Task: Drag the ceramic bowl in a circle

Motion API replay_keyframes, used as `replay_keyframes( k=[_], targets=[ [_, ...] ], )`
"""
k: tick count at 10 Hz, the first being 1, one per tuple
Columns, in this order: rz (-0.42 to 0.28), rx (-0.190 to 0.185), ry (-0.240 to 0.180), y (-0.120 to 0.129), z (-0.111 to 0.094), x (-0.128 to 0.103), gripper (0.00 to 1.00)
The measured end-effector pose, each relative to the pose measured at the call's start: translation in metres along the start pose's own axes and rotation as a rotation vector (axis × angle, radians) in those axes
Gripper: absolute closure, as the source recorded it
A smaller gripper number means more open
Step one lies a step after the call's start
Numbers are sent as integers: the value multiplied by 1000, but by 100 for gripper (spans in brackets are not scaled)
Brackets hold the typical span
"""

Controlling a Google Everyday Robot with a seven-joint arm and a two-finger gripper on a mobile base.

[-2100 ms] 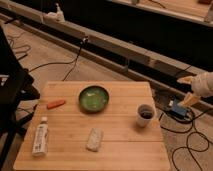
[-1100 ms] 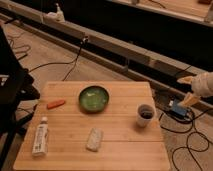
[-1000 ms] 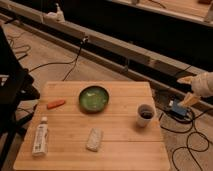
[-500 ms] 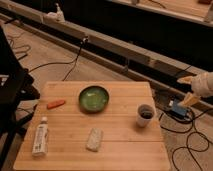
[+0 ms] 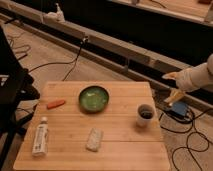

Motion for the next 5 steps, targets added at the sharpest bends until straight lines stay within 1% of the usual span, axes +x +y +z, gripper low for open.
replay_keyframes(
  k=[1, 2, 3, 4, 5],
  targets=[
    [-29, -10, -17, -2, 9, -16, 26],
    [-60, -26, -45, -5, 21, -38, 26],
    [-84, -43, -83, -7, 33, -61, 26],
    [-97, -60, -120, -6, 42, -80, 26],
    [-102, -95, -184, -1, 51, -104, 26]
  ],
)
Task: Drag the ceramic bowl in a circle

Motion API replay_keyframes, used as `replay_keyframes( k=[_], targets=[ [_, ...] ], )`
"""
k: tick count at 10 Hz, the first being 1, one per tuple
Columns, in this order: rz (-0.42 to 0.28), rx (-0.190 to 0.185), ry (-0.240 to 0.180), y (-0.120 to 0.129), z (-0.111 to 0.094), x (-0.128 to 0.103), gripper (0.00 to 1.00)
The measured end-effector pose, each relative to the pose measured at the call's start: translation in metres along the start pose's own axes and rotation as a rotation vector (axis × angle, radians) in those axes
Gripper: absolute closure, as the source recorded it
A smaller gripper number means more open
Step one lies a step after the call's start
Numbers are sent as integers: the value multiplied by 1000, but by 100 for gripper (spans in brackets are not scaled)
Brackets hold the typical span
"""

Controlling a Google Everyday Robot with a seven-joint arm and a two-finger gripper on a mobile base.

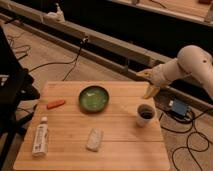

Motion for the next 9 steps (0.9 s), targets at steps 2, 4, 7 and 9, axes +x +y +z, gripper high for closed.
replay_keyframes(
  k=[2, 4, 7, 9],
  targets=[
    [12, -55, -118, 10, 11, -32, 26],
    [15, -60, -129, 11, 12, -35, 26],
    [1, -65, -73, 12, 15, -24, 26],
    [-46, -73, -22, 10, 36, -22, 26]
  ],
)
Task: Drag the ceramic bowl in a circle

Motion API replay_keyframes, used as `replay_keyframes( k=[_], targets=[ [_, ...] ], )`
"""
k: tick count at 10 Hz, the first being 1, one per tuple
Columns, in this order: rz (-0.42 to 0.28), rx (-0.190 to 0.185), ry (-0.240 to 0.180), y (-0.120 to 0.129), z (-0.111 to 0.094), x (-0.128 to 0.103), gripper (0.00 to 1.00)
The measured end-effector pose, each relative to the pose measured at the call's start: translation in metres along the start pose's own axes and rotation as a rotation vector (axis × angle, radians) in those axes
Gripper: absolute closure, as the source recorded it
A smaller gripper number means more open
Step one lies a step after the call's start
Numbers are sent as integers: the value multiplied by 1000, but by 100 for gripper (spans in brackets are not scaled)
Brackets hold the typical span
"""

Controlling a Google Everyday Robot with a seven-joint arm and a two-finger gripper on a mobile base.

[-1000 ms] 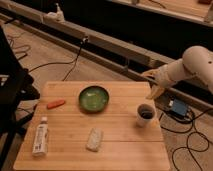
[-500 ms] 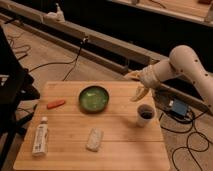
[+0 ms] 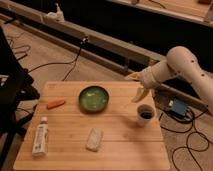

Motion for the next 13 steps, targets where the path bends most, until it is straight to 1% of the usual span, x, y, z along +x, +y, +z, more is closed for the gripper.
replay_keyframes(
  k=[2, 3, 4, 6, 7, 8, 10, 11, 13],
  targets=[
    [-66, -33, 45, 0, 35, -9, 26],
    [-85, -53, 53, 0, 55, -17, 26],
    [-103, -82, 52, 1, 78, -27, 26],
    [-119, -128, 37, 5, 114, -37, 26],
    [-119, -149, 29, 6, 133, -38, 26],
    [-110, -164, 11, 5, 151, -37, 26],
    [-72, -180, -38, 3, 184, -32, 26],
    [-56, -188, -61, 3, 196, -31, 26],
    [-54, -185, -64, 2, 196, -30, 26]
  ],
)
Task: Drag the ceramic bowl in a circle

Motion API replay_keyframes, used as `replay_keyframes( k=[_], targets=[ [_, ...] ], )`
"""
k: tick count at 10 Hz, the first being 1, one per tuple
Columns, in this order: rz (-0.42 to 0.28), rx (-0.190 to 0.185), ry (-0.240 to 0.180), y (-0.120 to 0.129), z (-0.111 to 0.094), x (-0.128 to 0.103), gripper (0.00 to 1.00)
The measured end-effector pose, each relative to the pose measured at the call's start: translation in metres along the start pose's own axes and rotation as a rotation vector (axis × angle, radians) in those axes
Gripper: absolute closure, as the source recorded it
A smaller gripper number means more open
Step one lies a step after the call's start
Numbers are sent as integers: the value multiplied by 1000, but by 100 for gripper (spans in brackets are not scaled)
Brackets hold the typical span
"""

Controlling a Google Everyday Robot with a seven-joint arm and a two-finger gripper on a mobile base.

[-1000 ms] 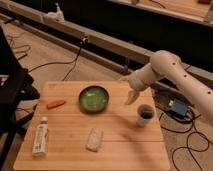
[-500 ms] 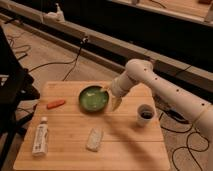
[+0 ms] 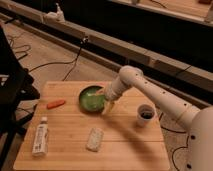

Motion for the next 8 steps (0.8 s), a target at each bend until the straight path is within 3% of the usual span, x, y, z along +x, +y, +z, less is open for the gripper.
replay_keyframes(
  k=[2, 4, 6, 8],
  targets=[
    [-3, -2, 1, -1, 1, -1, 26],
    [18, 1, 34, -2, 3, 13, 26],
    [48, -18, 61, -5, 17, 29, 26],
    [77, -29, 33, -10, 35, 34, 26]
  ],
)
